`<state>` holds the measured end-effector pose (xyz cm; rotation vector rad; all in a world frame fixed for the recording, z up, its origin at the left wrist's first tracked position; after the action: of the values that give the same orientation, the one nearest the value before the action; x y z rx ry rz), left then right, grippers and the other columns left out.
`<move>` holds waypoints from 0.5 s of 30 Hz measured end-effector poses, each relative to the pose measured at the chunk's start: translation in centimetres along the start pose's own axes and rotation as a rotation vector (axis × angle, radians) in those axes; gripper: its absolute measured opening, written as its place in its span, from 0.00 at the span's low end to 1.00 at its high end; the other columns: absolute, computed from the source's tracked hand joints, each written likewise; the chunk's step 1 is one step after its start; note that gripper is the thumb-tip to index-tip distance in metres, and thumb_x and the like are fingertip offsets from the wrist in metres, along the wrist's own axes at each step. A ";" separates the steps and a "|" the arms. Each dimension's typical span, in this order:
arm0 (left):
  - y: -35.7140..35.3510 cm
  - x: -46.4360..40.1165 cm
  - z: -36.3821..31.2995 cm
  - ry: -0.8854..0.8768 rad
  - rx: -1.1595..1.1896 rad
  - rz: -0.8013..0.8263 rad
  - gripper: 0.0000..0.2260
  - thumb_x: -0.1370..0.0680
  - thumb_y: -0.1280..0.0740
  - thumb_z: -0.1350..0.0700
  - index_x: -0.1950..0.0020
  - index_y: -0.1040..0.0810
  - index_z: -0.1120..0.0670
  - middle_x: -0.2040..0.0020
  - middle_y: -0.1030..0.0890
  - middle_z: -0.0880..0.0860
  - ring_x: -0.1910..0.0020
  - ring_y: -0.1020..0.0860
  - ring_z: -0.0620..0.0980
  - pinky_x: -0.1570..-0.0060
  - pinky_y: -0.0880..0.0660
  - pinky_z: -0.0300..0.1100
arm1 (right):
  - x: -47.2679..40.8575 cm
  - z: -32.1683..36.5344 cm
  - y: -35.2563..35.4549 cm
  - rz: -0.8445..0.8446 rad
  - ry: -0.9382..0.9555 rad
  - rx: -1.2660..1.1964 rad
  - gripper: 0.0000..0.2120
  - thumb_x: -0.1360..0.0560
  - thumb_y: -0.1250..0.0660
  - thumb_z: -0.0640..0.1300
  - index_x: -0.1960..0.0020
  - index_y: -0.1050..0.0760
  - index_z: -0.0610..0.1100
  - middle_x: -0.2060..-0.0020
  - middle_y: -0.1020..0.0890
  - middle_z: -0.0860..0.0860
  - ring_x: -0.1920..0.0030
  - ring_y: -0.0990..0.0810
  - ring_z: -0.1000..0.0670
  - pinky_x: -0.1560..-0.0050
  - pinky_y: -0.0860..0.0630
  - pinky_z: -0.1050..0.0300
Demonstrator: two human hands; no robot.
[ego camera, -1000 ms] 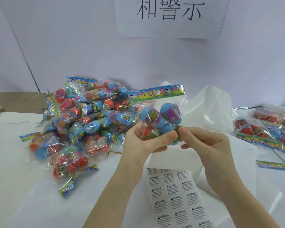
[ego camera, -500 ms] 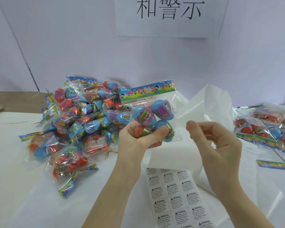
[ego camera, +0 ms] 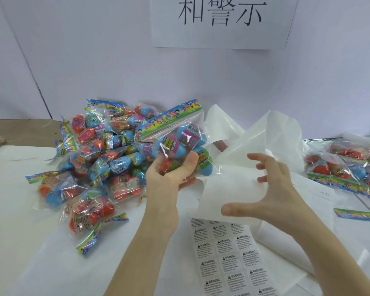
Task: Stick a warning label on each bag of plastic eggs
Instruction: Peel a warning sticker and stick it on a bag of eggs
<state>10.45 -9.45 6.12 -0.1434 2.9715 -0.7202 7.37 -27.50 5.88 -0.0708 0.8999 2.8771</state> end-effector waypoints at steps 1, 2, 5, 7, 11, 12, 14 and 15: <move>0.2 -0.1 0.0 -0.003 -0.002 -0.005 0.14 0.41 0.28 0.55 0.57 0.21 0.55 0.69 0.18 0.47 0.72 0.21 0.43 0.70 0.24 0.33 | -0.1 -0.3 -0.1 0.022 0.002 0.047 0.51 0.60 0.20 0.59 0.42 0.43 0.68 0.45 0.40 0.60 0.37 0.35 0.53 0.42 0.34 0.55; 0.2 -0.2 0.0 -0.001 -0.002 -0.006 0.15 0.42 0.28 0.55 0.56 0.21 0.55 0.68 0.18 0.47 0.71 0.20 0.44 0.69 0.24 0.34 | -0.2 -0.4 -0.1 0.033 0.012 0.083 0.55 0.58 0.17 0.54 0.38 0.44 0.67 0.43 0.43 0.60 0.35 0.37 0.52 0.41 0.35 0.55; 0.0 -0.2 0.3 0.041 0.009 0.039 0.19 0.44 0.27 0.54 0.56 0.22 0.57 0.69 0.18 0.49 0.69 0.20 0.45 0.68 0.22 0.37 | -0.3 -0.6 -0.5 0.050 0.035 0.091 0.58 0.52 0.16 0.44 0.33 0.45 0.63 0.41 0.47 0.61 0.33 0.39 0.50 0.39 0.35 0.55; -0.3 0.0 0.6 0.092 0.037 0.087 0.15 0.46 0.26 0.54 0.63 0.23 0.57 0.72 0.20 0.49 0.70 0.20 0.45 0.68 0.22 0.37 | -0.4 -0.6 -0.5 0.024 0.069 0.063 0.53 0.49 0.17 0.39 0.35 0.43 0.63 0.37 0.47 0.59 0.35 0.37 0.51 0.42 0.33 0.60; -0.7 0.2 1.1 0.189 0.080 0.164 0.08 0.46 0.24 0.56 0.73 0.21 0.54 0.72 0.23 0.50 0.69 0.21 0.45 0.64 0.22 0.38 | -0.6 -0.1 0.6 -0.143 0.143 -0.036 0.41 0.45 0.19 0.37 0.41 0.35 0.59 0.35 0.43 0.57 0.49 0.30 0.61 0.54 0.30 0.66; -0.7 0.2 1.1 0.202 0.087 0.177 0.08 0.45 0.24 0.57 0.71 0.21 0.53 0.70 0.23 0.50 0.68 0.22 0.45 0.60 0.22 0.39 | -0.6 -0.1 1.0 -0.194 0.153 -0.050 0.39 0.44 0.19 0.38 0.42 0.34 0.59 0.36 0.43 0.57 0.50 0.30 0.64 0.53 0.29 0.63; -0.7 0.2 1.1 0.196 0.090 0.190 0.11 0.43 0.24 0.57 0.64 0.20 0.54 0.66 0.22 0.50 0.64 0.25 0.46 0.51 0.27 0.42 | -0.6 -0.2 1.6 -0.280 0.159 -0.083 0.37 0.44 0.19 0.38 0.42 0.32 0.58 0.37 0.41 0.57 0.52 0.31 0.68 0.54 0.27 0.62; -0.7 0.1 1.1 0.185 0.085 0.184 0.11 0.43 0.25 0.56 0.62 0.20 0.54 0.66 0.21 0.49 0.64 0.26 0.46 0.50 0.29 0.42 | -0.7 -0.3 1.9 -0.312 0.165 -0.108 0.36 0.44 0.19 0.38 0.43 0.31 0.57 0.37 0.40 0.57 0.53 0.31 0.69 0.58 0.26 0.67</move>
<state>10.47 -10.55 5.46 0.2114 3.0634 -0.8777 7.77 -29.25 6.73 -0.4252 0.6854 2.6521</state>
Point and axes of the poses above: each hand's wrist, its own x-axis away from the middle knuckle, its own y-axis out of the back of the hand, z = x × y, the point moved 7 cm from there along -x, towards the middle knuckle
